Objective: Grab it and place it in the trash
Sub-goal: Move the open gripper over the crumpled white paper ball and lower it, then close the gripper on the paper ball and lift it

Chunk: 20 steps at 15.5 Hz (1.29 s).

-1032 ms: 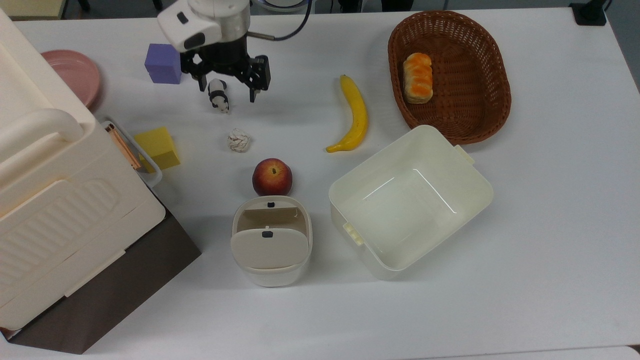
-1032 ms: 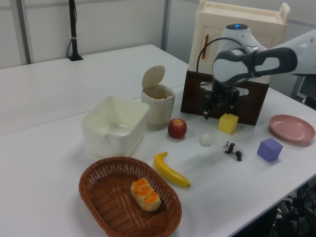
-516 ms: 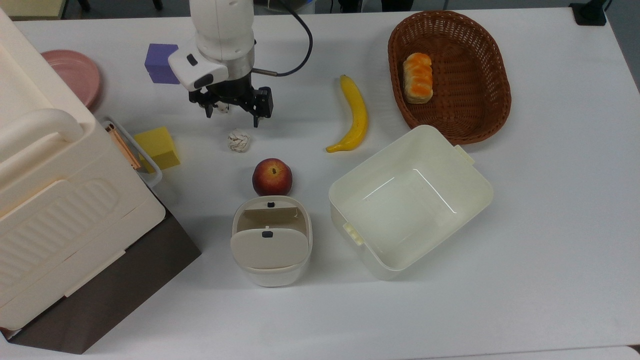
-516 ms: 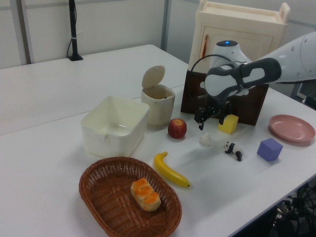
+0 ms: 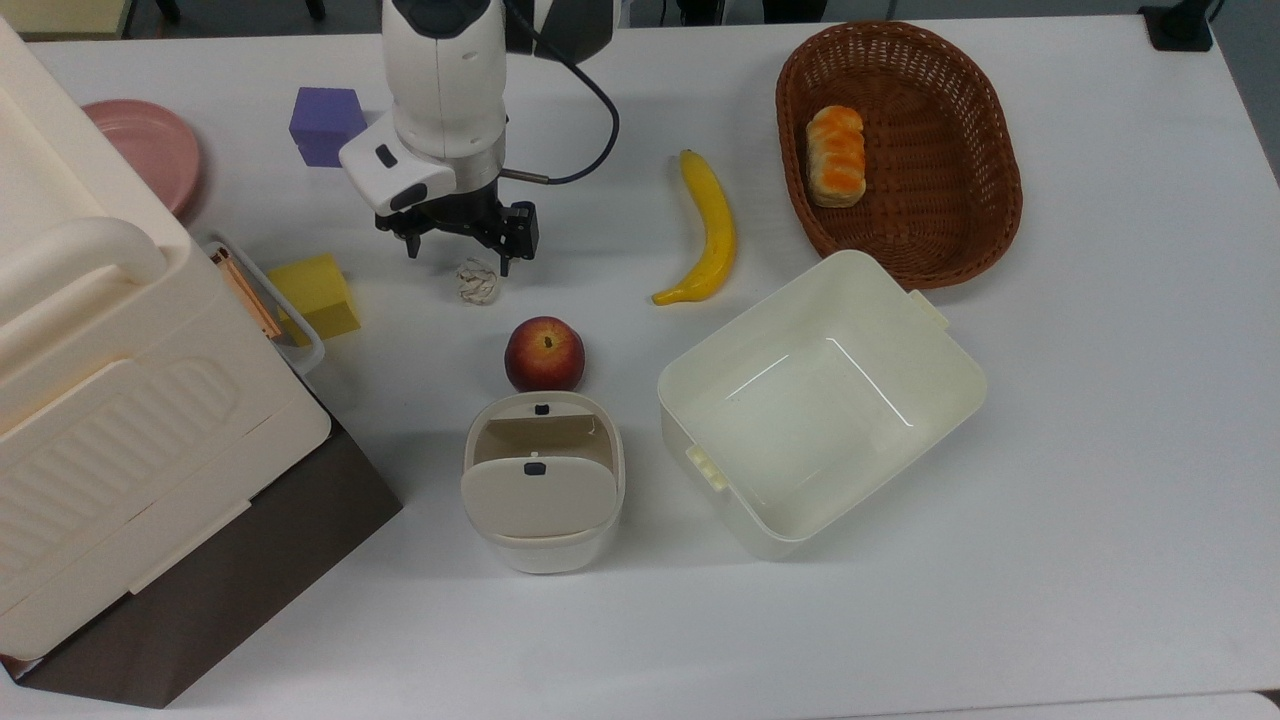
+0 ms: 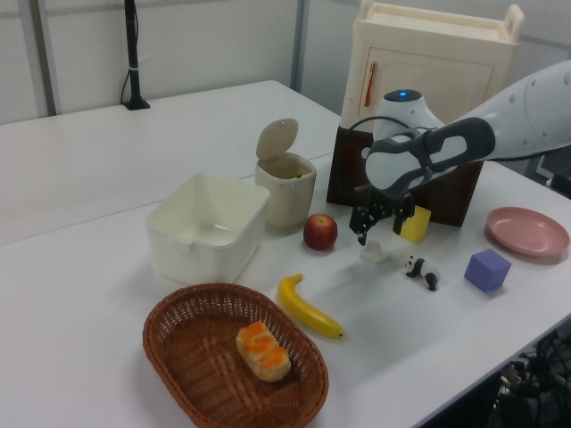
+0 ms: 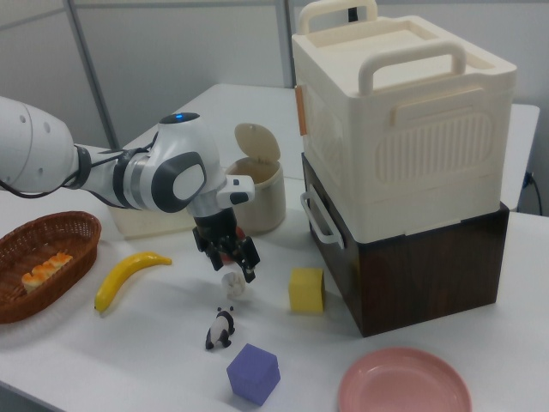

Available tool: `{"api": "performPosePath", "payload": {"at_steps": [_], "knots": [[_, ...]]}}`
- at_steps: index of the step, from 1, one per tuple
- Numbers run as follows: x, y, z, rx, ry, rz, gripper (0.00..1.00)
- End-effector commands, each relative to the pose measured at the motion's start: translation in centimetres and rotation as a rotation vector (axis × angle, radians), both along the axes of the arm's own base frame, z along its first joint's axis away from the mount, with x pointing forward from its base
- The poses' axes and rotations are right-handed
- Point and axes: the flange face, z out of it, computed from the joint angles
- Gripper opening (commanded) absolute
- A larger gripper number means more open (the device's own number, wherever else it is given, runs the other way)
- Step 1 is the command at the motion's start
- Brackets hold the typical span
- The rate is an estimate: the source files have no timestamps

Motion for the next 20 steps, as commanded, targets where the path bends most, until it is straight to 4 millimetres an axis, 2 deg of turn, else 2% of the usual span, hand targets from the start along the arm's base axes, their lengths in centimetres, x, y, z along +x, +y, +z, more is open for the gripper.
{"api": "performPosePath", "payload": {"at_steps": [1, 5, 6, 7, 9, 10, 11, 13, 18, 20], "knots": [[0.4, -0.4, -1.6, -0.034, 0.0, 0.013, 1.0], [0.3, -0.3, -2.2, -0.033, 0.012, 0.016, 1.0], [0.4, -0.3, -2.4, -0.034, 0.014, 0.018, 0.96], [0.4, -0.3, -2.4, -0.034, 0.014, 0.018, 0.85], [0.4, -0.3, -2.6, -0.037, 0.018, 0.022, 0.54], [0.4, -0.3, -2.7, -0.037, 0.019, 0.022, 0.45], [0.4, -0.3, -2.9, -0.037, 0.021, 0.024, 0.3], [0.4, -0.5, -2.8, -0.037, 0.02, 0.026, 0.1], [0.4, -0.5, -2.6, -0.038, 0.016, 0.027, 0.09], [0.8, -0.6, -1.0, -0.038, -0.013, 0.022, 0.1]]}}
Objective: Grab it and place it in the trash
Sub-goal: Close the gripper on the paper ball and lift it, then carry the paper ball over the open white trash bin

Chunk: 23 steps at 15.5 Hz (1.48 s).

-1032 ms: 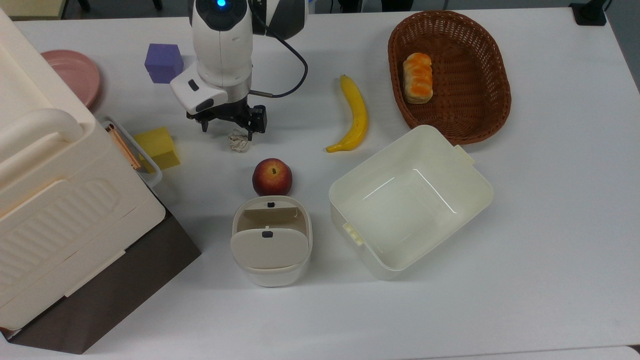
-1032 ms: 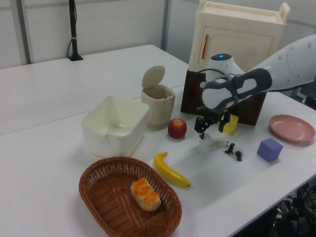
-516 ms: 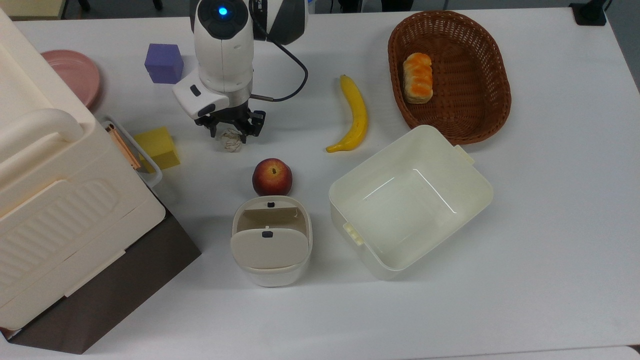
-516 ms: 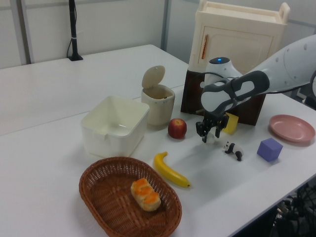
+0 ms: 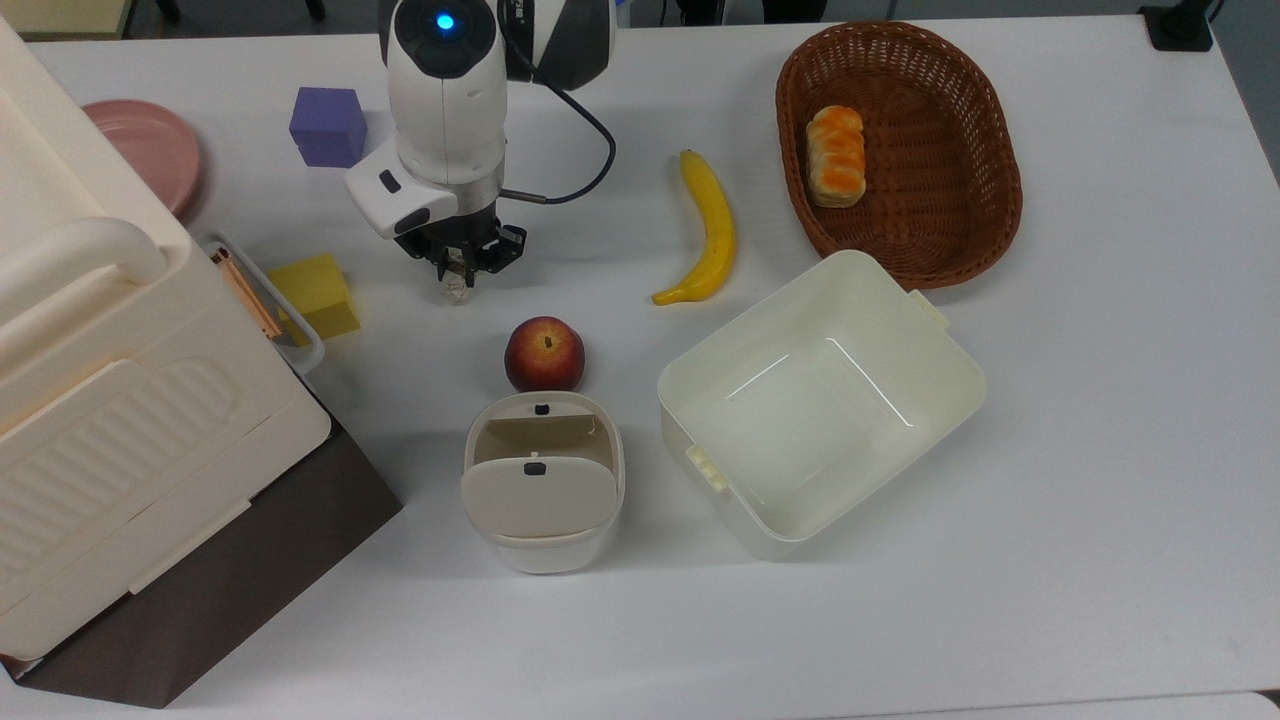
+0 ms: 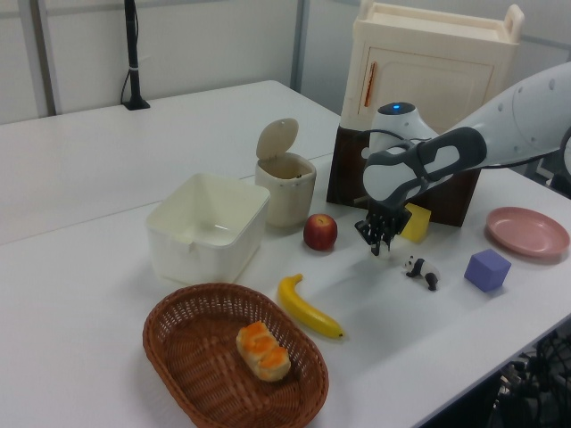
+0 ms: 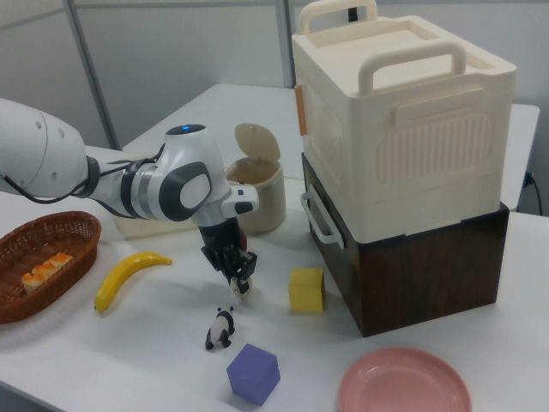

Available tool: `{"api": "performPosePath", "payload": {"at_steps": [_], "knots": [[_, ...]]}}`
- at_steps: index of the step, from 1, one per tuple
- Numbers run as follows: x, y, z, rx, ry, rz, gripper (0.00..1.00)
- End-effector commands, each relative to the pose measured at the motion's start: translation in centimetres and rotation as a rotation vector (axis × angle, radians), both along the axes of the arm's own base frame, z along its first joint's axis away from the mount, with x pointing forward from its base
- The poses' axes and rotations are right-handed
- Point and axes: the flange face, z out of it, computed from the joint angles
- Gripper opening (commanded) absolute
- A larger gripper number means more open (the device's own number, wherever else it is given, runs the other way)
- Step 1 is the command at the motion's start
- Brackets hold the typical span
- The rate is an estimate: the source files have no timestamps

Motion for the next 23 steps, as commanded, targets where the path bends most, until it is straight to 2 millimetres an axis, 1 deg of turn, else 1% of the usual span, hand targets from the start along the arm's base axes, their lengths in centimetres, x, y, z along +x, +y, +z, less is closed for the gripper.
{"api": "performPosePath", "payload": {"at_steps": [1, 3, 4, 5, 6, 7, 9, 10, 12, 14, 15, 16, 18, 19, 20, 21, 23], "knots": [[0.6, -0.2, 3.0, -0.017, -0.073, -0.001, 0.1], [0.5, -0.1, 6.7, -0.012, -0.131, -0.01, 0.1], [0.4, 0.3, 8.5, -0.01, -0.162, -0.006, 0.1], [1.1, 0.8, 11.5, -0.011, -0.215, -0.003, 0.1], [1.7, 1.6, 12.9, -0.009, -0.247, -0.005, 0.1], [2.6, 2.3, 15.0, -0.004, -0.294, -0.02, 0.1], [3.8, 3.6, 17.9, 0.031, -0.365, -0.06, 0.11], [4.3, 4.2, 18.8, 0.045, -0.389, -0.056, 0.11], [5.0, 5.7, 19.7, 0.056, -0.411, -0.033, 0.12], [5.5, 6.0, 18.8, 0.06, -0.419, -0.027, 0.12], [6.5, 6.3, 18.8, 0.064, -0.45, -0.02, 0.12], [7.6, 6.5, 18.3, 0.064, -0.461, -0.013, 0.12], [9.8, 6.5, 17.8, 0.063, -0.486, -0.009, 0.12], [10.2, 6.6, 17.6, 0.063, -0.494, -0.005, 0.12], [10.7, 6.7, 16.4, 0.062, -0.491, 0.001, 0.12], [11.6, 6.9, 16.5, 0.068, -0.526, 0.007, 0.12], [12.4, 7.2, 15.5, 0.07, -0.552, 0.019, 0.12]]}}
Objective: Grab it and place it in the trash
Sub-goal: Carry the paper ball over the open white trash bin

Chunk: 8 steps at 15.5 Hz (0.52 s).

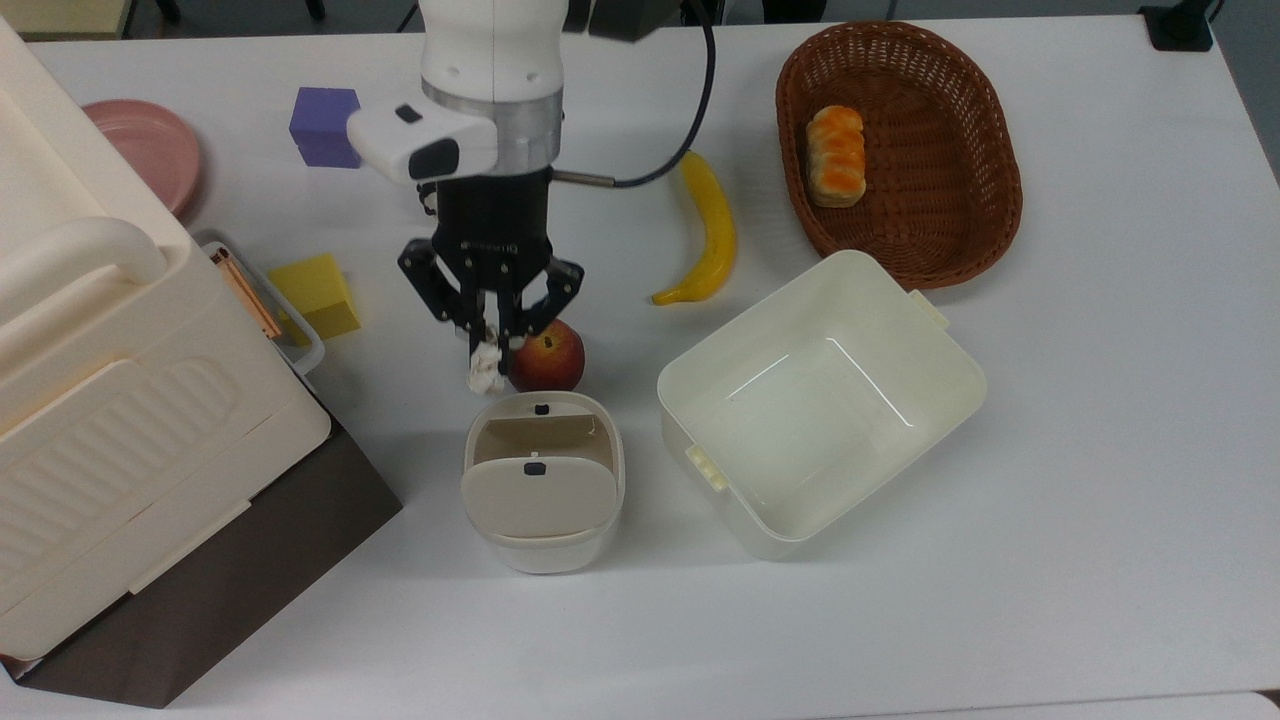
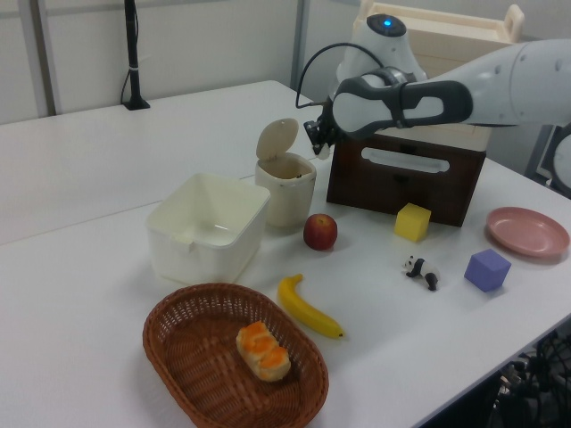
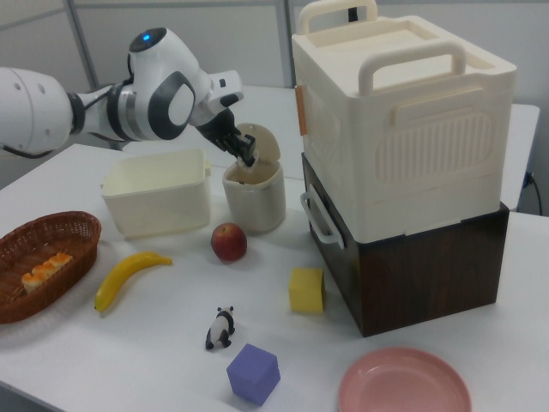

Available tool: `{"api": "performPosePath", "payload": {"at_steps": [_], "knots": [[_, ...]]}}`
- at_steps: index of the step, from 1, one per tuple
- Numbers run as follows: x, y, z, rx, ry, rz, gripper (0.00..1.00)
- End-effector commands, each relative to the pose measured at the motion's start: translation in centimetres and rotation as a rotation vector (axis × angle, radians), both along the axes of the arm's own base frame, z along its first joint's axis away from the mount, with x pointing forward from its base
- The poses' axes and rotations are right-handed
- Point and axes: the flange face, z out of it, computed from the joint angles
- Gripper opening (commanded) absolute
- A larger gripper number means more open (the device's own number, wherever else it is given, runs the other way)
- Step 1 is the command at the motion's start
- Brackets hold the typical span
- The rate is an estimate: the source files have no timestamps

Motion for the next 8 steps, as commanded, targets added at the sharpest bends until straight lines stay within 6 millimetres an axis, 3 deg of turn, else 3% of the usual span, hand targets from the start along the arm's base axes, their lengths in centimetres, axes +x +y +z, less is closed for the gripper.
{"api": "performPosePath", "payload": {"at_steps": [1, 3, 6, 8], "knots": [[2.4, 1.4, -1.2, 0.013, -0.077, 0.023, 0.12], [2.8, 3.0, -2.3, 0.014, -0.101, 0.053, 0.13], [3.4, 3.5, -3.5, 0.01, -0.097, 0.065, 0.16], [3.5, 4.0, -4.4, 0.012, -0.085, 0.072, 0.26]]}}
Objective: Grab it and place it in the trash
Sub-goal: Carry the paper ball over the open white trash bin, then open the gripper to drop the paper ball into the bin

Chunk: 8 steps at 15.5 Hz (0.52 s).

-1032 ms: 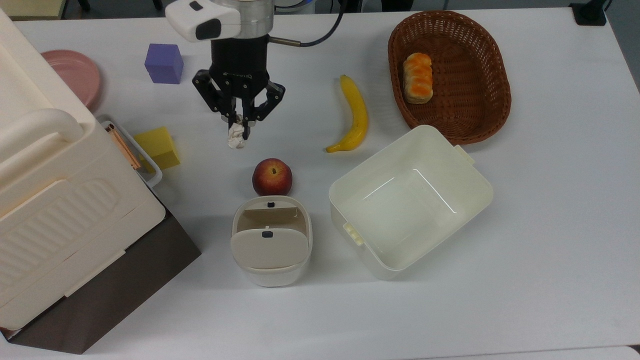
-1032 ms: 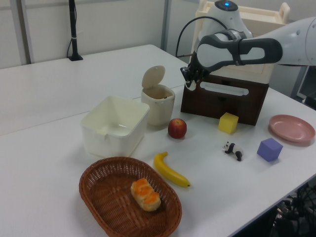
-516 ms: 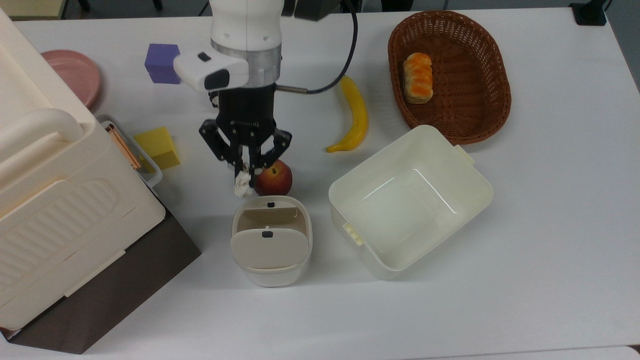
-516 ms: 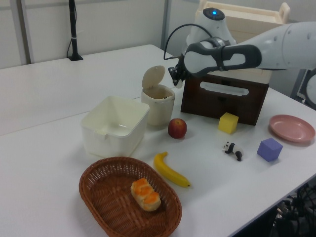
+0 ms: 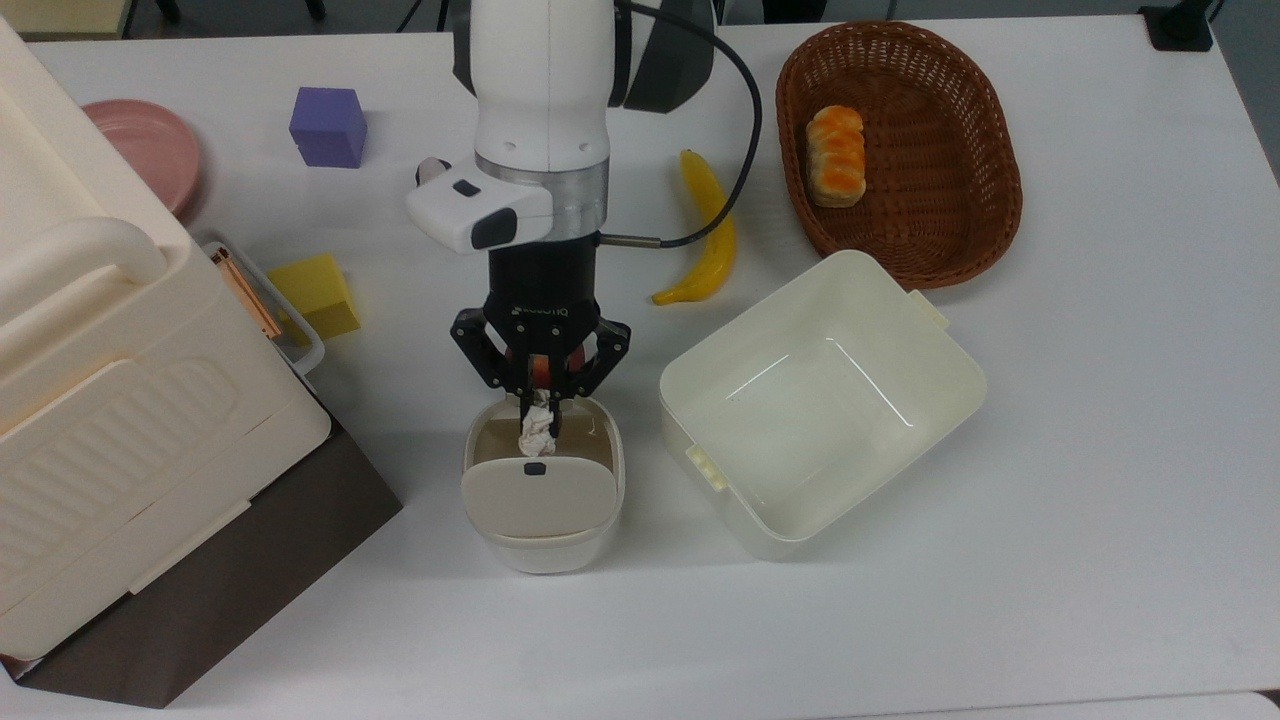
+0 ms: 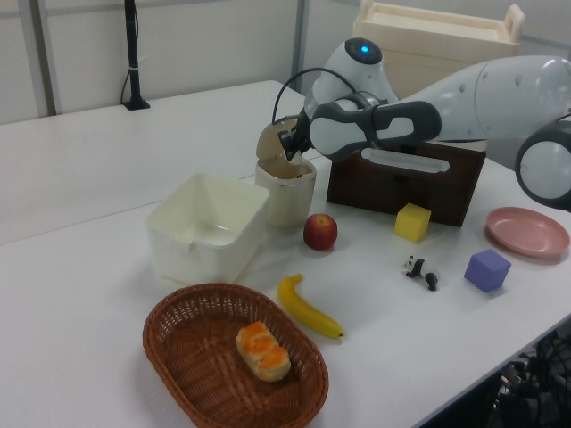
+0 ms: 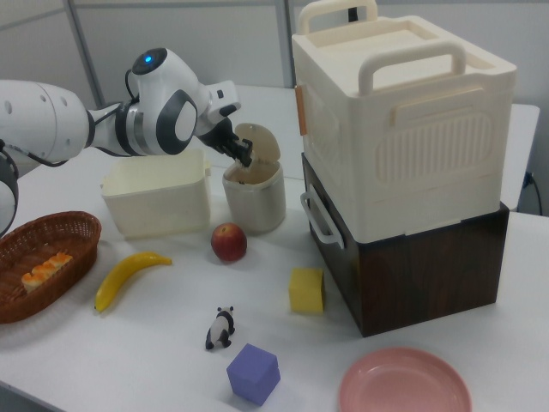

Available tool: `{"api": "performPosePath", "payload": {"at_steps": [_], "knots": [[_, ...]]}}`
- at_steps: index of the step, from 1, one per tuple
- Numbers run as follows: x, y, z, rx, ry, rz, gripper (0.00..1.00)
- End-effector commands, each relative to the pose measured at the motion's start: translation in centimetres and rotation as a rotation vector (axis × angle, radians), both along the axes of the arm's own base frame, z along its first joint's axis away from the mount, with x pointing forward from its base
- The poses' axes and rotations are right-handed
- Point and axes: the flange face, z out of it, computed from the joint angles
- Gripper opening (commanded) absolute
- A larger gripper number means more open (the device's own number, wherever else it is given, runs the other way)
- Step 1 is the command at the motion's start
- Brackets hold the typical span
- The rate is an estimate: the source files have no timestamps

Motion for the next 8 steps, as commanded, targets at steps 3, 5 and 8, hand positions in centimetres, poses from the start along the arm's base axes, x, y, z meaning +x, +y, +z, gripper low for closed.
{"api": "performPosePath", "payload": {"at_steps": [3, 5, 8], "knots": [[0.63, 0.75, -1.02, -0.001, -0.005, 0.01, 0.54], [0.6, 0.88, -0.92, -0.009, -0.007, 0.016, 1.0], [0.56, 0.98, -1.03, -0.045, -0.006, 0.033, 1.0]]}}
